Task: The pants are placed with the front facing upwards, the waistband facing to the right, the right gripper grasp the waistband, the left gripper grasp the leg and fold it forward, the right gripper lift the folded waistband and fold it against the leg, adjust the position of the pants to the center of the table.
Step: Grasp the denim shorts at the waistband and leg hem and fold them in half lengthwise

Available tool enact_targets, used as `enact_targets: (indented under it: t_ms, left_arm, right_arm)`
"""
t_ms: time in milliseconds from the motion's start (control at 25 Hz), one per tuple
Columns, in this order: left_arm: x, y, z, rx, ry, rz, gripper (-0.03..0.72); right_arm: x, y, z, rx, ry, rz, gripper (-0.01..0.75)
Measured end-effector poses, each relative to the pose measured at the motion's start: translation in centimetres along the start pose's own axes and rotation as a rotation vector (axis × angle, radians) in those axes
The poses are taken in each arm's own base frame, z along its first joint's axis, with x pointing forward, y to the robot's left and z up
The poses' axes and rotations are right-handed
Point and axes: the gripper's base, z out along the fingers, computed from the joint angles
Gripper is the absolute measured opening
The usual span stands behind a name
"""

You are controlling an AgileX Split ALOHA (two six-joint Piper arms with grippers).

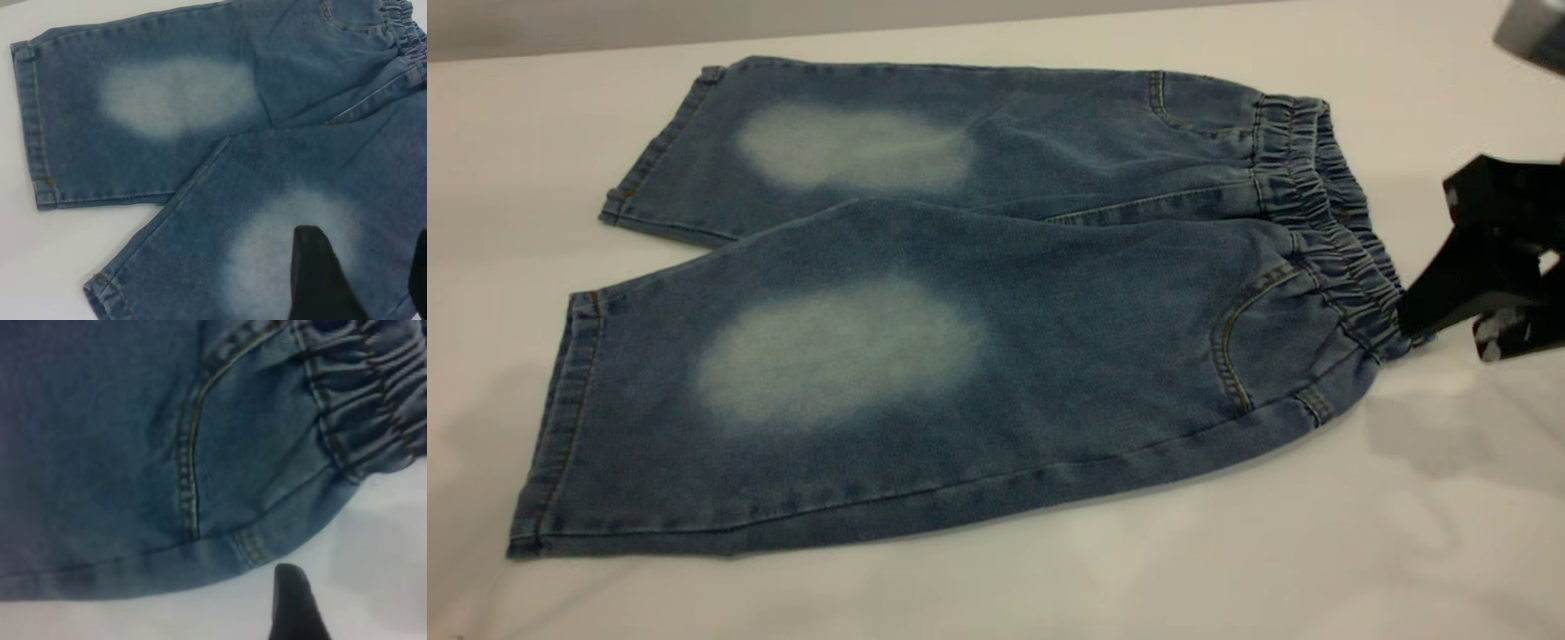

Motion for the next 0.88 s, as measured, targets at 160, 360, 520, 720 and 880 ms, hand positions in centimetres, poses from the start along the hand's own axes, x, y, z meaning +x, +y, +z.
enact_targets:
  t_ms: [160,360,520,720,880]
  left_arm:
    - [0.0,-0.1,0.0,0.003,0.001,0.002,0.316]
    - [-0.1,-1.0,0.3,0.038,0.009,0.049,0.316]
    - [-0.2,-1.1,0.4,0.031,-0.001,0.058,0.316]
    - [-0.3,-1.0,0.4,0.022,-0.007,0.058,0.316]
    - [-0.3,-1.0,0.4,0.022,-0.007,0.058,0.316]
  right_arm:
    - [-0.5,-2.0,0.4,-0.122,-0.027,0.081,0.355]
    - [-1.2,-3.6,0.0,-0.226,-0.104,0.119,0.355]
    - [-1.4,-4.3,1.1,-0.229,-0.077,0.129,0.355]
    - [-2.3,-4.8,2.2,-0.241,-0.09,0.148,0.355]
    - [-3.2,-5.3,3.0,-0.235,-0.093,0.164,0.355]
